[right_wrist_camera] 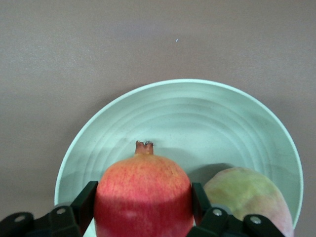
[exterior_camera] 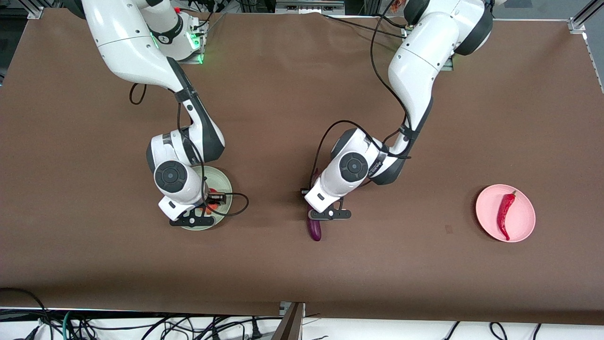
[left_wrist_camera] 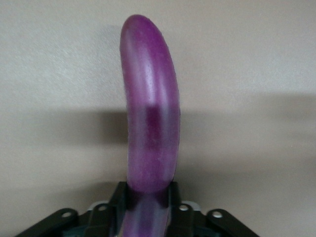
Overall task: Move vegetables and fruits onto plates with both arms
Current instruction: 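Place the pomegranate on the green plate while the left gripper lifts the eggplant, then retract the right gripper to rest while the left gripper carries the eggplant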
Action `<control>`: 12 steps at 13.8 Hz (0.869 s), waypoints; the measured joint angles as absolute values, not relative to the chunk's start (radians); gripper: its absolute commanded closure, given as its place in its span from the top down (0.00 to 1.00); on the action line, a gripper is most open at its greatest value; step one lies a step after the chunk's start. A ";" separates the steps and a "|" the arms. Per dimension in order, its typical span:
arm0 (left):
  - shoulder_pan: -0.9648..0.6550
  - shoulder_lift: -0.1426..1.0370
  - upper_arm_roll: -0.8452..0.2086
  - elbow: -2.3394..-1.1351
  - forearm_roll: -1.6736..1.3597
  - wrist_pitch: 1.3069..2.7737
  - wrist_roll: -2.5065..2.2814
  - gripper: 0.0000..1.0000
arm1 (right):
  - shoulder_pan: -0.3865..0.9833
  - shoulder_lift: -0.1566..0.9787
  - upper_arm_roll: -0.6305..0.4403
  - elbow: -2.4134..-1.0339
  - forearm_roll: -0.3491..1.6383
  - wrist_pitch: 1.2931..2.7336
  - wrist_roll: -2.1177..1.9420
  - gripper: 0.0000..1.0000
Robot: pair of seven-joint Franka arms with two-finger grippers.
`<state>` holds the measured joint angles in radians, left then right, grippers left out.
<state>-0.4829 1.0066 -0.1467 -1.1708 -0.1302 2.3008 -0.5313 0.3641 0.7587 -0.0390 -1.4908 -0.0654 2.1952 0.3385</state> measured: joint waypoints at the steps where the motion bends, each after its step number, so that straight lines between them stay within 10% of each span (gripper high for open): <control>1: -0.480 1.007 -0.146 -1.170 -0.130 2.301 -0.528 0.00 | 0.364 0.759 -0.039 -1.491 -0.065 2.195 0.338 1.00; 12: -0.174 0.850 -0.211 -1.146 -0.130 1.946 -0.306 0.00 | 0.355 0.508 -0.082 -1.354 -0.066 1.765 0.160 1.00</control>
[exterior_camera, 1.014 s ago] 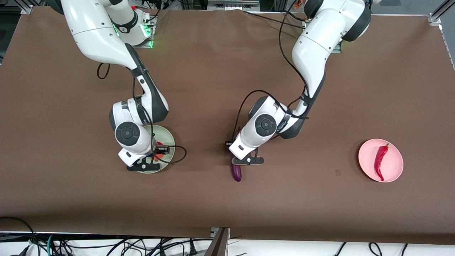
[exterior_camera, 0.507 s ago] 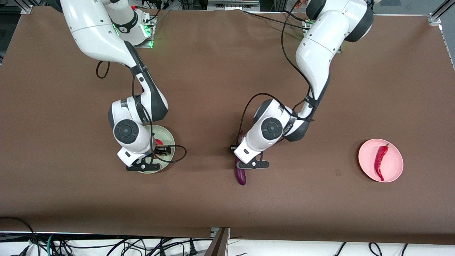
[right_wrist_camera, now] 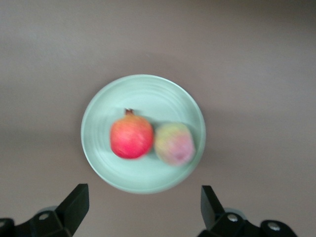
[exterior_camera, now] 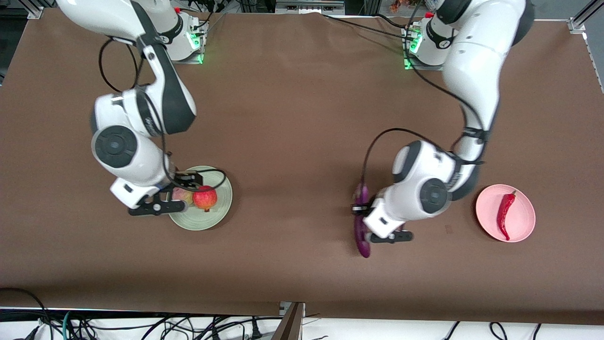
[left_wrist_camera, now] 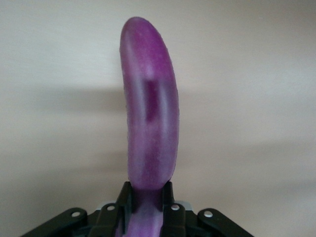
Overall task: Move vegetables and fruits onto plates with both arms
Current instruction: 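Retract the right gripper to rest while the left gripper carries the eggplant, then lower the eggplant onto the pink plate and open the left gripper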
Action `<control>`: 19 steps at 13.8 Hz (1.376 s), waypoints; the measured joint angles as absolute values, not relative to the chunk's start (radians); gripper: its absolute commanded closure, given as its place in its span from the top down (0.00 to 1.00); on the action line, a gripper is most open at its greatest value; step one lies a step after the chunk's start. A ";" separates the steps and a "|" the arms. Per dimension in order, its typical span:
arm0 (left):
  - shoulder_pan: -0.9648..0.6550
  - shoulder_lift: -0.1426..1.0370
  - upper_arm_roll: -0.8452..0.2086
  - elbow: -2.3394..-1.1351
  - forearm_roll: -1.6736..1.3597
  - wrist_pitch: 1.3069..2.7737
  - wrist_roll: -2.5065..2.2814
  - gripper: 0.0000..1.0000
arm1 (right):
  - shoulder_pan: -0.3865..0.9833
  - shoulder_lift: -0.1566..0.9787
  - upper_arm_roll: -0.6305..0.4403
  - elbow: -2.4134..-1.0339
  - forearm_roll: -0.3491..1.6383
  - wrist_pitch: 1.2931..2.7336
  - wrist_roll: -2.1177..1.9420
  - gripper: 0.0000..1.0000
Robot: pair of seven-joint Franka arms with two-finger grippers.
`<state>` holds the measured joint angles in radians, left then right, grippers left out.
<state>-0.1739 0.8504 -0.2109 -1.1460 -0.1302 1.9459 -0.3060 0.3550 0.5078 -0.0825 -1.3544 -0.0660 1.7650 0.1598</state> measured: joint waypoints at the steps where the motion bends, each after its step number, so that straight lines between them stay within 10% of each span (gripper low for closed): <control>1: -0.131 0.812 -0.215 -1.185 -0.130 1.922 -0.236 0.00 | 0.354 0.493 -0.104 -1.328 -0.066 1.712 0.108 1.00; 7: 0.090 0.655 -0.212 -1.464 -0.057 1.876 0.178 0.00 | 0.328 0.352 -0.148 -1.273 -0.065 1.531 0.001 1.00; 19: 0.398 0.690 -0.208 -1.498 0.175 1.979 0.644 0.00 | 0.033 0.057 0.026 -1.547 -0.066 1.470 -0.019 1.00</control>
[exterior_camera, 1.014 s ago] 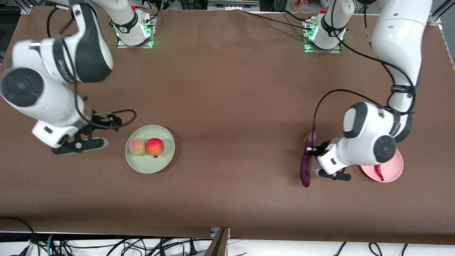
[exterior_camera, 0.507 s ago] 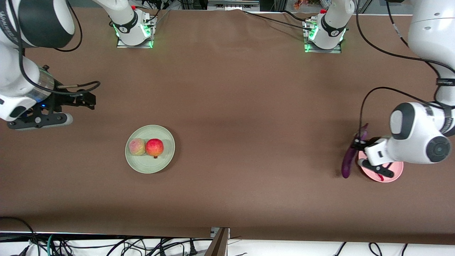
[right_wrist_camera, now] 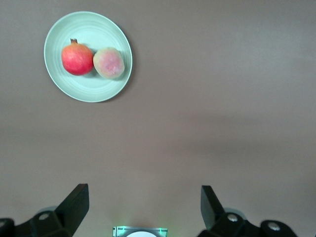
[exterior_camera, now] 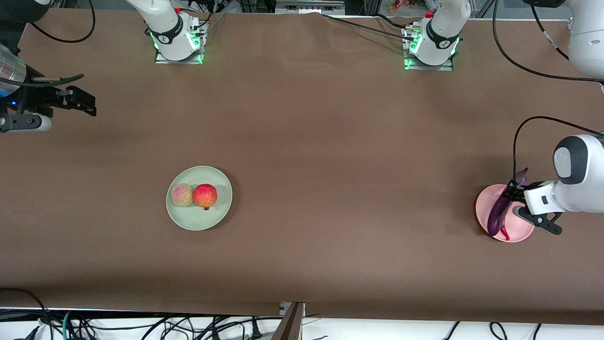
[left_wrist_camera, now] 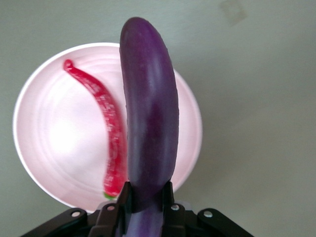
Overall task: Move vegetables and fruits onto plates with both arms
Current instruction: 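Lower the eggplant onto the pink plate and open the left gripper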
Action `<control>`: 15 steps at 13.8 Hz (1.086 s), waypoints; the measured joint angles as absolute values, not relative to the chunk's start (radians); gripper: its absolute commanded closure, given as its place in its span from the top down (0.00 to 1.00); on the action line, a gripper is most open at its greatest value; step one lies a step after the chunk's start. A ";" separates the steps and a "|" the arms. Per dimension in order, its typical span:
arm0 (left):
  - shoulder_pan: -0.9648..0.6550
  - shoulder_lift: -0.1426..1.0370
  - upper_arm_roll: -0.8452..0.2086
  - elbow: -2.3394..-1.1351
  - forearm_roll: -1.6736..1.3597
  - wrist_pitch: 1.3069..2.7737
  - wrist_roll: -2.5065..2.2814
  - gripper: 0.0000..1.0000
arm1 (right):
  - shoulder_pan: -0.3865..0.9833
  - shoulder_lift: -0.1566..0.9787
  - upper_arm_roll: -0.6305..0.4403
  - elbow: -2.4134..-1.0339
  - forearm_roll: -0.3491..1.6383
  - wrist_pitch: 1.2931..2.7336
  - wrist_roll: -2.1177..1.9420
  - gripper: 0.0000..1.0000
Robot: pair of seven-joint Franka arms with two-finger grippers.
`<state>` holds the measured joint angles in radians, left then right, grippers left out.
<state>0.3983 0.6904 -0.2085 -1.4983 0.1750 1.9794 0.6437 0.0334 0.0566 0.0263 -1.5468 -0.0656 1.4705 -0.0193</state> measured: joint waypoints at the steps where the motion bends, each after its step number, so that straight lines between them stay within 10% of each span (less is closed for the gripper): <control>1: 0.408 0.707 -0.209 -1.499 0.175 2.004 0.657 0.00 | 0.028 0.053 0.040 -1.558 -0.066 1.474 -0.019 1.00; 7: 0.404 0.730 -0.220 -1.498 0.175 2.032 0.657 0.00 | 0.028 0.058 0.067 -1.563 -0.066 1.482 -0.017 1.00; 8: 0.404 0.731 -0.220 -1.499 0.175 2.032 0.657 0.10 | 0.028 0.060 0.067 -1.559 -0.066 1.483 -0.017 1.00; 11: 0.405 0.741 -0.220 -1.499 0.175 2.032 0.657 1.00 | 0.028 0.069 0.068 -1.544 -0.066 1.486 -0.017 1.00; 15: 0.408 0.746 -0.219 -1.499 0.175 2.032 0.657 1.00 | 0.028 0.082 0.078 -1.525 -0.066 1.487 -0.017 1.00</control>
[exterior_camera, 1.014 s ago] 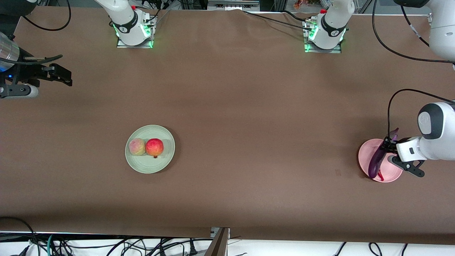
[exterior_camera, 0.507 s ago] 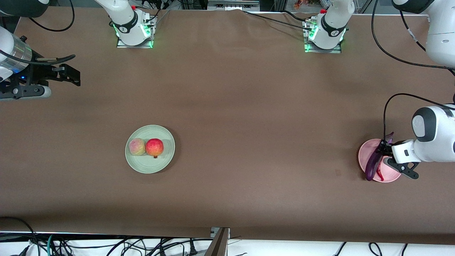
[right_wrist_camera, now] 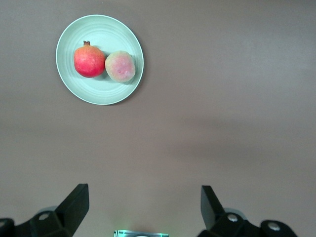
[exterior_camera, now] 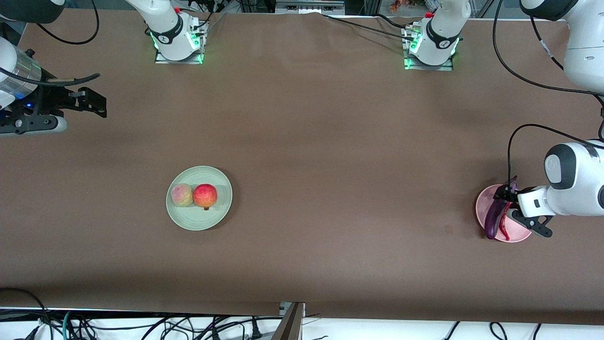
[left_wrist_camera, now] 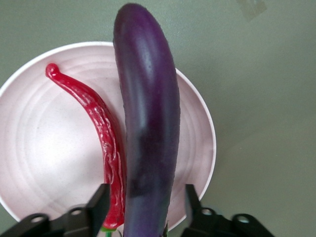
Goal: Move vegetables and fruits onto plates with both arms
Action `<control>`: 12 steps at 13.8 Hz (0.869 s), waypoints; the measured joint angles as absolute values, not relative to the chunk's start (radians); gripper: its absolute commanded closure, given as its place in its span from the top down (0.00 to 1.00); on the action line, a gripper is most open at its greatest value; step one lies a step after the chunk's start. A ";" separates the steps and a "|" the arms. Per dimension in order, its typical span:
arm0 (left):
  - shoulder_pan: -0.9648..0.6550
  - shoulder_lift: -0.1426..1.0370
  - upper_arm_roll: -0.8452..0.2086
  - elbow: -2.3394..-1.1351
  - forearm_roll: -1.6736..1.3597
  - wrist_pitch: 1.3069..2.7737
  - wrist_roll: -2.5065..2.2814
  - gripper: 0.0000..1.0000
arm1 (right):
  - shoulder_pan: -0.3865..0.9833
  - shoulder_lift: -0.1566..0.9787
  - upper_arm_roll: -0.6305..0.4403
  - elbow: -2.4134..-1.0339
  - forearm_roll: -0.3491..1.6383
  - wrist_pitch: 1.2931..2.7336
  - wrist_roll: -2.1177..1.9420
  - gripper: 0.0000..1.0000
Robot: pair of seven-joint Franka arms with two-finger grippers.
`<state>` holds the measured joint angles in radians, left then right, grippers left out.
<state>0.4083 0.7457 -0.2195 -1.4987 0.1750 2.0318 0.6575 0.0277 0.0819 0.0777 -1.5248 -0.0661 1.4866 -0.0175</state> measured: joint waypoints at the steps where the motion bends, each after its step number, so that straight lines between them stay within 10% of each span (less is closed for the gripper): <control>1: 0.409 0.746 -0.219 -1.498 0.175 2.033 0.657 1.00 | 0.028 0.084 0.078 -1.523 -0.066 1.487 -0.017 1.00; 12: 0.403 0.423 -0.276 -1.429 0.099 1.706 0.468 1.00 | 0.023 0.094 0.076 -1.521 -0.066 1.497 -0.017 1.00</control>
<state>0.4030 0.4232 -0.2761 -1.4290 0.0985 1.7058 0.4675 0.0227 0.0935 0.0762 -1.5210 -0.0661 1.4968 -0.0175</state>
